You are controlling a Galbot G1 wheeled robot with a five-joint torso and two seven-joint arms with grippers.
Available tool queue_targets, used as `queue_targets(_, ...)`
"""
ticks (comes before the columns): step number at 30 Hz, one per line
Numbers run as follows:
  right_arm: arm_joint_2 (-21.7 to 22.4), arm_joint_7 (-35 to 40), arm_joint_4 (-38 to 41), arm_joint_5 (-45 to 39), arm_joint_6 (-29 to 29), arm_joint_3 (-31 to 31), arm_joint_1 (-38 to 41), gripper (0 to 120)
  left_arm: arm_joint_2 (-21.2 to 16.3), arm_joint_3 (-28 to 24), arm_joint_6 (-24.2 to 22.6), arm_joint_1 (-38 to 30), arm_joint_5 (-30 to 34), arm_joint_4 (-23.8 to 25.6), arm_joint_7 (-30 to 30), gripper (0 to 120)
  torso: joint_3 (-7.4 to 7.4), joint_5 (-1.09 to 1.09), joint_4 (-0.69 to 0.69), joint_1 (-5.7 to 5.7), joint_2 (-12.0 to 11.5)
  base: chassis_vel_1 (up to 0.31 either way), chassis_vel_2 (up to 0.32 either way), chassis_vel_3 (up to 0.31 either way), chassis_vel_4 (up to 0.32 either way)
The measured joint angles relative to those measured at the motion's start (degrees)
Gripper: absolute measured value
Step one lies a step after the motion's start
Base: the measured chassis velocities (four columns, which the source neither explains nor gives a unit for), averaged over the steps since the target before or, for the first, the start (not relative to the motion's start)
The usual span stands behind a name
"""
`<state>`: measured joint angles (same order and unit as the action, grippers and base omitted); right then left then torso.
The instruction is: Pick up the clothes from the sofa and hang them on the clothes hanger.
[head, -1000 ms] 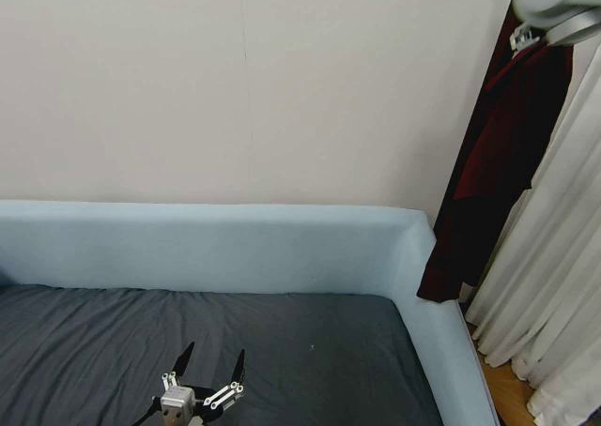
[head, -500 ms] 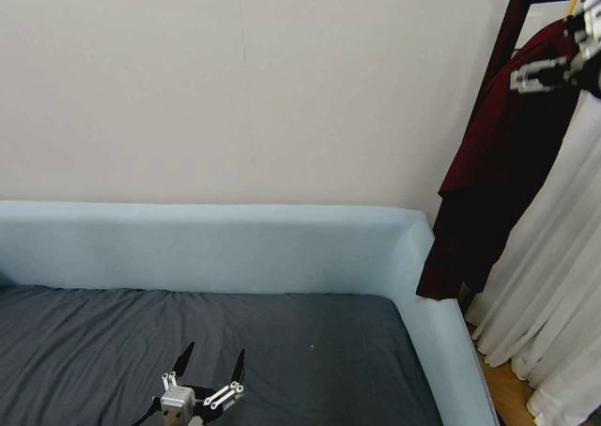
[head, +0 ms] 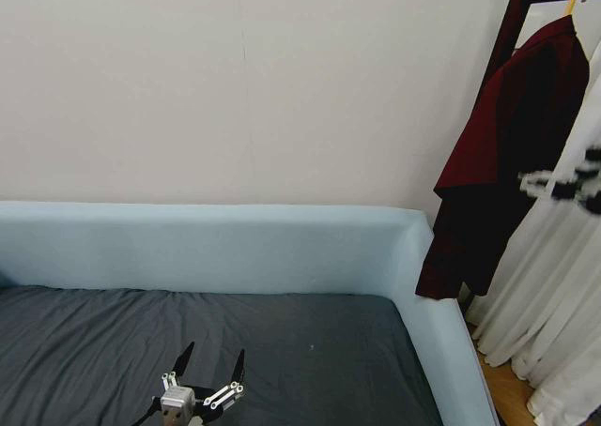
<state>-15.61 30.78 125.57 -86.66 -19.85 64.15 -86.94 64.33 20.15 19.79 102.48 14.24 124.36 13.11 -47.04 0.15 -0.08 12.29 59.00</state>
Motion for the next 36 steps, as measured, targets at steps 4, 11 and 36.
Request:
queue_targets(4,-8.4,-5.7,1.4,10.9,3.4,0.2,-5.5,100,0.0,0.0,0.0,0.0,0.0,0.0,0.0,100,0.0,-0.01,0.0,0.0,0.0,0.0,0.0,0.0,0.0)
queue_targets(11,-18.5,-15.4,0.2,28.5,11.2,0.1,-11.3,100,0.0,0.0,0.0,0.0,0.0,0.0,0.0,100,0.0,-0.01,0.0,0.0,0.0,0.0,0.0,0.0,0.0)
queue_targets(36,-56.2,-37.1,-4.8,59.4,33.6,-9.0,-19.3,100,0.0,0.0,0.0,0.0,0.0,0.0,0.0,100,0.0,-0.01,0.0,0.0,0.0,0.0,0.0,0.0,0.0)
